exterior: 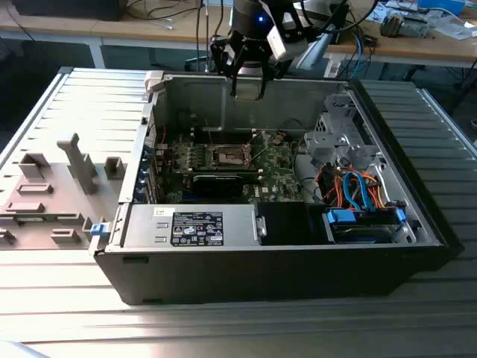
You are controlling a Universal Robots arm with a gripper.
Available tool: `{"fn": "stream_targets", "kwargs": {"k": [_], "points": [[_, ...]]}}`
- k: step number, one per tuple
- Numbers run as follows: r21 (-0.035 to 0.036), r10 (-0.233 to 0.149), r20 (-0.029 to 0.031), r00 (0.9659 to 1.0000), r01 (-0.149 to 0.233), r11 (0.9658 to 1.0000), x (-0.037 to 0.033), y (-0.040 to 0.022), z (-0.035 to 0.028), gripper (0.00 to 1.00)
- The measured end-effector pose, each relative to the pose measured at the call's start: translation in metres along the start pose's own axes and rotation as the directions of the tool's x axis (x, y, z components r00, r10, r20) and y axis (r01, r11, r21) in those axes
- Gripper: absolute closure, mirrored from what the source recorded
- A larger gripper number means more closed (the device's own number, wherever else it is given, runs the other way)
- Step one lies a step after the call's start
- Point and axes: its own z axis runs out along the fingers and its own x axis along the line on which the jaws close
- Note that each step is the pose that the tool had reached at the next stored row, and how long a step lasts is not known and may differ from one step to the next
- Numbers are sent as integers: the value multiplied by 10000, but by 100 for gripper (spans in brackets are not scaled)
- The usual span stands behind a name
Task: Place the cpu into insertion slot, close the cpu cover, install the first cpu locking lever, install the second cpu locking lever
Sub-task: 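Place the cpu into insertion slot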
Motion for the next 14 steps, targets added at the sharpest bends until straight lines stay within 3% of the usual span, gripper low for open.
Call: {"fn": "stream_targets", "kwargs": {"k": [5,7,14], "points": [[0,-1,-1,10000,1,10000,8,-2,0,46],[1,0,0,10000,0,10000,8,-10,78,46],[0,-1,0,10000,1,10000,8,-11,90,46]]}}
